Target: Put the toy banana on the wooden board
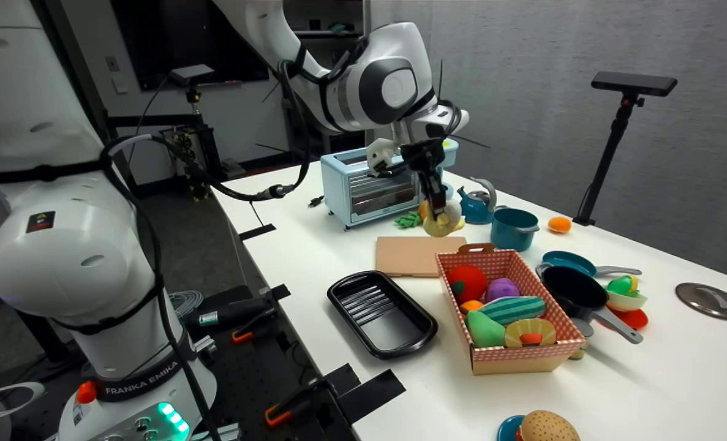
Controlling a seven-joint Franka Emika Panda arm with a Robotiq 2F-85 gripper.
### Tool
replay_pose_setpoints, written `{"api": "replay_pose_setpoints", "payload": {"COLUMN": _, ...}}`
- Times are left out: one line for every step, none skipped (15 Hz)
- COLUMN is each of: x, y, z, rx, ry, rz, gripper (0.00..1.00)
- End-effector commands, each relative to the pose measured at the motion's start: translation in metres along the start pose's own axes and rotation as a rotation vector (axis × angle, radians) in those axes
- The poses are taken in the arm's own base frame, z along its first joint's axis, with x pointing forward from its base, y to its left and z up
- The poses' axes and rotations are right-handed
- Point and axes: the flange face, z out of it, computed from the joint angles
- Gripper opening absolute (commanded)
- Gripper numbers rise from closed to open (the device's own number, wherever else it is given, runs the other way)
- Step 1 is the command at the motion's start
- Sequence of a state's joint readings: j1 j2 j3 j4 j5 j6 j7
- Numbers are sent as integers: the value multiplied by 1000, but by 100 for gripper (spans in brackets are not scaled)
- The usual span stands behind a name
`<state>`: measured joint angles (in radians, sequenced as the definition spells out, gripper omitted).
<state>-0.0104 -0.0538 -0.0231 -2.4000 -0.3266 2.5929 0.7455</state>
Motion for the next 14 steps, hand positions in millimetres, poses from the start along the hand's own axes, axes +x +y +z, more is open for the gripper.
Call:
{"api": "replay_pose_setpoints", "payload": {"x": -42, "y": -27, "z": -16, "rx": 11, "ry": 0, "rz": -70, "gripper": 2}}
{"api": "replay_pose_setpoints", "payload": {"x": -53, "y": -36, "z": -17, "rx": 12, "ry": -7, "rz": -97, "gripper": 2}}
{"api": "replay_pose_setpoints", "payload": {"x": -64, "y": -46, "z": -16, "rx": 11, "ry": -13, "rz": -124, "gripper": 2}}
{"api": "replay_pose_setpoints", "payload": {"x": -73, "y": -54, "z": -15, "rx": 12, "ry": -20, "rz": -147, "gripper": 2}}
{"api": "replay_pose_setpoints", "payload": {"x": -80, "y": -62, "z": -11, "rx": 17, "ry": -34, "rz": -167, "gripper": 2}}
{"api": "replay_pose_setpoints", "payload": {"x": -86, "y": -69, "z": -7, "rx": 20, "ry": -50, "rz": -183, "gripper": 2}}
{"api": "replay_pose_setpoints", "payload": {"x": -89, "y": -75, "z": -3, "rx": 20, "ry": -58, "rz": -193, "gripper": 2}}
{"api": "replay_pose_setpoints", "payload": {"x": -89, "y": -79, "z": 2, "rx": 20, "ry": -63, "rz": -198, "gripper": 2}}
{"api": "replay_pose_setpoints", "payload": {"x": -88, "y": -81, "z": 8, "rx": 24, "ry": -74, "rz": -198, "gripper": 2}}
{"api": "replay_pose_setpoints", "payload": {"x": -86, "y": -82, "z": 13, "rx": 24, "ry": -82, "rz": -196, "gripper": 2}}
{"api": "replay_pose_setpoints", "payload": {"x": -82, "y": -82, "z": 20, "rx": 20, "ry": -91, "rz": -187, "gripper": 2}}
{"api": "replay_pose_setpoints", "payload": {"x": -79, "y": -81, "z": 25, "rx": 18, "ry": -98, "rz": -181, "gripper": 2}}
{"api": "replay_pose_setpoints", "payload": {"x": -75, "y": -80, "z": 30, "rx": 15, "ry": -105, "rz": -175, "gripper": 2}}
{"api": "replay_pose_setpoints", "payload": {"x": -72, "y": -80, "z": 36, "rx": 11, "ry": -111, "rz": -169, "gripper": 2}}
